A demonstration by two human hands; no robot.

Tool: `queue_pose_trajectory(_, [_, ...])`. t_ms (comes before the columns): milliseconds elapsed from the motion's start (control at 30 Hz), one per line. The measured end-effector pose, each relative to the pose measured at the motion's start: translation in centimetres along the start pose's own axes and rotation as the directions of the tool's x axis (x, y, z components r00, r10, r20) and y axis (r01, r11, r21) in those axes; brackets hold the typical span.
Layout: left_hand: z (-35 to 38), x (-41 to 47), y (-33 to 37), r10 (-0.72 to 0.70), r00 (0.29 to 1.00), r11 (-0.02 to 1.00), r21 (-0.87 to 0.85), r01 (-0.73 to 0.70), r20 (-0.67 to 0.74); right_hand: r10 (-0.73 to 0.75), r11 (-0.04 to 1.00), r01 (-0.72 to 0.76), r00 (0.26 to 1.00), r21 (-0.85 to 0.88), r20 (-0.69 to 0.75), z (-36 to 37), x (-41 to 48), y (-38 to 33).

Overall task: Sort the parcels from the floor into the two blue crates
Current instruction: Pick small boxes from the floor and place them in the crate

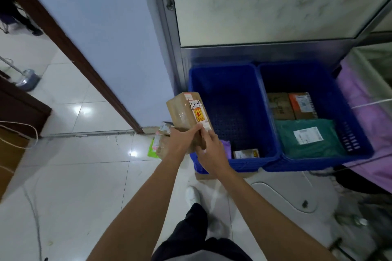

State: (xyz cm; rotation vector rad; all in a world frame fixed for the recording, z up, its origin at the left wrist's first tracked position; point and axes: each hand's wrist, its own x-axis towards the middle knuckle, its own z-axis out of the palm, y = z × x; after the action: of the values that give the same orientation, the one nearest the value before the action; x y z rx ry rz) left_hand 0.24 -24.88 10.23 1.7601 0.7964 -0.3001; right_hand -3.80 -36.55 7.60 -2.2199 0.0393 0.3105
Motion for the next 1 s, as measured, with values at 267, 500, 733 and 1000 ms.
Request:
queue_pose_trajectory(267, [1.0, 6.4, 2.3, -0.154, 0.974, 0.964, -0.188, 0.185, 0.168, 0.339, 0.914, -0.328, 0.941, 0.239, -0.003, -5.0, 4.5, 2.4])
queue_pose_trajectory(500, [4.2, 9.4, 4.2, -0.096, 0.906, 0.972, -0.158, 0.175, 0.412, 0.520, 0.643, -0.481, 0.846, 0.596, 0.122, -4.7, 8.6, 4.0])
queue_pose_trajectory(733, [8.1, 11.4, 5.7, -0.104, 0.848, 0.974, -0.117, 0.192, 0.519, 0.562, 0.521, -0.445, 0.821, 0.728, 0.100, -7.7, 13.0, 6.1])
queue_pose_trajectory(1000, [10.4, 18.2, 5.3, 0.082, 0.975, 0.992, 0.076, -0.099, 0.205, 0.505, 0.574, -0.565, 0.814, 0.593, 0.286, -10.8, 19.7, 12.9])
